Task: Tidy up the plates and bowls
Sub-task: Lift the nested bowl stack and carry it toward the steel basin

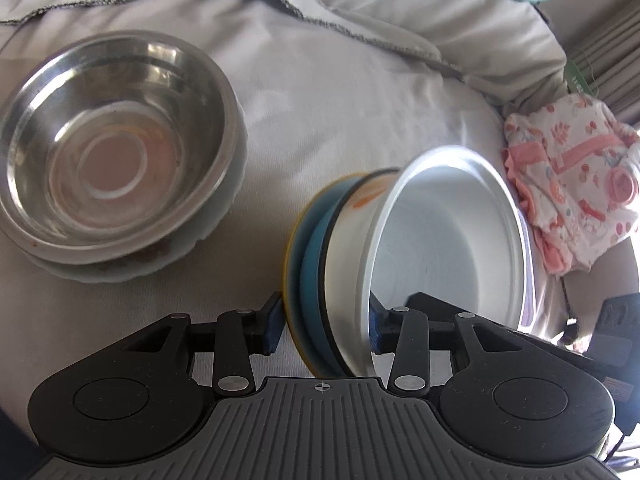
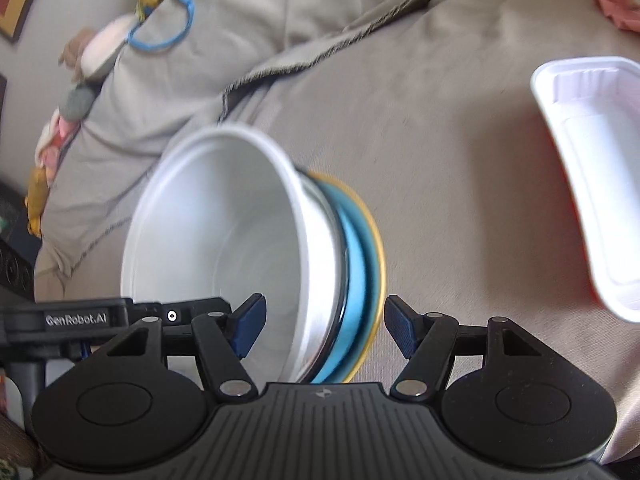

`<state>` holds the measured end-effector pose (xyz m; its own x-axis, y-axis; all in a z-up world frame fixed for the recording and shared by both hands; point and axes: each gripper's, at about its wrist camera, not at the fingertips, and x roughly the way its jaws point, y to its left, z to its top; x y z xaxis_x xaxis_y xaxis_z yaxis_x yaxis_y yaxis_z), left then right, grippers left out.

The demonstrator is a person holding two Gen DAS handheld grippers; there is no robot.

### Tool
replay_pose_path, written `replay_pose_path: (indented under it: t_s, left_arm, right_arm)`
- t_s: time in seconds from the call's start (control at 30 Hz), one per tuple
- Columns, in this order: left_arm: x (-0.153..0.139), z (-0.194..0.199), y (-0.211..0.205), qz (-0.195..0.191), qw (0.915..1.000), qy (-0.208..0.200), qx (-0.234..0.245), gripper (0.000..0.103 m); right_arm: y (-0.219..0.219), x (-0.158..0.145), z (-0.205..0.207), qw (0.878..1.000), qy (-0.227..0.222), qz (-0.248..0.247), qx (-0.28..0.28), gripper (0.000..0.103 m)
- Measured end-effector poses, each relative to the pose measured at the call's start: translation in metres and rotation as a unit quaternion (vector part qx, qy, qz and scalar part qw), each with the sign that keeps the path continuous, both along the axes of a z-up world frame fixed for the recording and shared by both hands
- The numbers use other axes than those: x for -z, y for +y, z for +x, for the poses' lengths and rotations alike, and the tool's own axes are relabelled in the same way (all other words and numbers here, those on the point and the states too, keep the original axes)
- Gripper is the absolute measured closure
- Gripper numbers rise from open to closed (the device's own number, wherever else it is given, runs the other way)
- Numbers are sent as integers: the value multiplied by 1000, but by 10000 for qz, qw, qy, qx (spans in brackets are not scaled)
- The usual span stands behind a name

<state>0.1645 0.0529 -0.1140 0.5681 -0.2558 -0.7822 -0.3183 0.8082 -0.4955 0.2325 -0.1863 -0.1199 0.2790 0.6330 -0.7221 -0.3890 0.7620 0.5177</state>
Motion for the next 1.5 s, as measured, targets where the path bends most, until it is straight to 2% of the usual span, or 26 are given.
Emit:
replay_pose_path:
  t_s: [0.13,0.3,0.6,0.83,0.93,1.03,1.17,1.23,1.37,1.5]
  left_arm:
    - [-7,-1,4,50,9996,-179,-200,59]
    - [-9,10,3,168,9997,-107,-134,58]
    - [-12,36,15,62,9996,-211,-186,55]
    - [-10,22,22,-113,9995,-269,-144,56]
    - [-20,16,19,28,9991,-417,-114,56]
    - [-30,13,11,348,9978,-560,18,56]
    - [-25,17,0,785,9964,-303,120,56]
    - [-18,20,-1,740,9970,-134,176,56]
    - [-3,22,-2,381,9987,43,323,55]
    - [1,23,-7,383,9986,178,332,54]
  right_arm:
    - [6,-5,3,9999,-70,73,73,37]
    - [21,-6,14,9998,-65,-95,164,36]
    - [29,-10,49,9995,148,53,291,36]
    - [28,-9,40,9995,133,-131,242,36]
    - [27,-5,36,9991,120,-325,258,36]
    - [28,1,33,9981,170,-516,299,36]
    - [28,10,31,9974,271,-609,278,32]
    - [31,10,29,9976,266,-618,155,32]
    - [35,10,27,9976,210,-660,-27,32]
    - [32,13,28,9978,277,-609,18,31]
